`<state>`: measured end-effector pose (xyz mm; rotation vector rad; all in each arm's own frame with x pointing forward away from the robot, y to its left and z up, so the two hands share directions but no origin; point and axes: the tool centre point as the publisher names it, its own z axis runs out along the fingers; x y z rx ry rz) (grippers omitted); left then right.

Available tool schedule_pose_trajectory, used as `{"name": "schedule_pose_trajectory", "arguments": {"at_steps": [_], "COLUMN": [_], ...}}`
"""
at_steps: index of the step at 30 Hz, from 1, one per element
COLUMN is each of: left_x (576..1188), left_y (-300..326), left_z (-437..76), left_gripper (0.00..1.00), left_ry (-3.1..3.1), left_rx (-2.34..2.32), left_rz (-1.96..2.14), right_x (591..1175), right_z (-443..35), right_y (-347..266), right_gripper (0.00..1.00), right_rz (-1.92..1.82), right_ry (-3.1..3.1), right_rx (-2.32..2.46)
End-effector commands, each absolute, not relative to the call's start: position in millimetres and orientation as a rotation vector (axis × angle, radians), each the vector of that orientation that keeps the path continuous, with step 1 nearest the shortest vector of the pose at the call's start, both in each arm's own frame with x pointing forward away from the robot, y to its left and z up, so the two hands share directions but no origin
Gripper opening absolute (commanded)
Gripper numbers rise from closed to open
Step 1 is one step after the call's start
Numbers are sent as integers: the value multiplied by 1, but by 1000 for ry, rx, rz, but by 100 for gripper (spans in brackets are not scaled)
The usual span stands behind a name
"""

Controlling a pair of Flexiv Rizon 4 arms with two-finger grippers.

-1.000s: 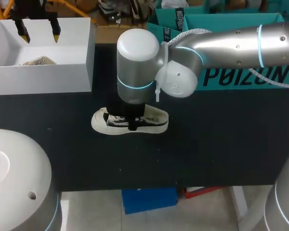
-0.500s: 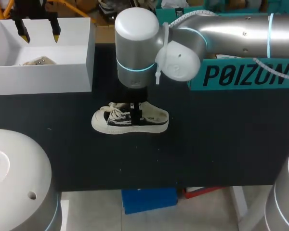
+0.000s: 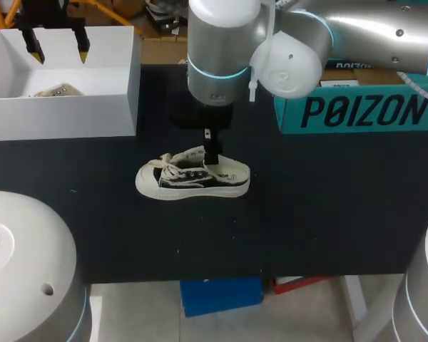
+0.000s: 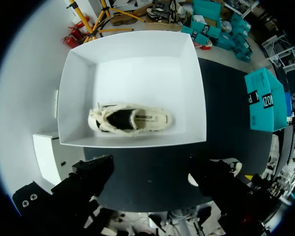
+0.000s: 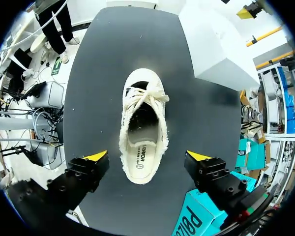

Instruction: Take the shoe out of the shoebox, open the shoe tongue, remove and reinsert the insole, then place the shoe into the shoebox

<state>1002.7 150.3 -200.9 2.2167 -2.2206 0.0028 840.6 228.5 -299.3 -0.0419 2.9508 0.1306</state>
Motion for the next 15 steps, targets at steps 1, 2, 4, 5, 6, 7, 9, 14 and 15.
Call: {"name": "schedule_pose_trajectory", "arguments": {"at_steps": [1, 2, 4, 5, 6, 7, 9, 14, 15], "left_x": [1002, 1002, 1002, 1002, 1002, 1002, 1002, 1002, 1002], "left_y": [150, 150, 150, 150, 150, 150, 150, 150, 150], "left_z": [-200, -200, -200, -200, -200, -200, -200, -200, -200], "left_gripper": [100, 100, 100, 100, 100, 100, 100, 100, 100], "left_ry": [-2220, -2220, -2220, -2220, -2220, -2220, -2220, -2220, -2220], "left_rx": [2218, 2218, 2218, 2218, 2218, 2218, 2218, 2218, 2218], "left_rz": [-1, -1, -1, -1, -1, -1, -1, -1, -1], "right_x": [829, 829, 827, 827, 827, 826, 826, 829, 830], "right_z": [-308, -309, -312, -314, -315, -316, -318, -319, -319], "right_y": [205, 203, 200, 197, 195, 194, 189, 179, 177], "right_gripper": [100, 100, 100, 100, 100, 100, 100, 100, 100], "right_rz": [381, 407, 450, 487, 509, 532, 576, 729, 736], "right_ry": [2882, 2872, 2861, 2849, 2838, 2828, 2825, 2796, 2801], "right_rx": [-86, -84, -88, -82, -82, -79, -81, -94, -97]}}
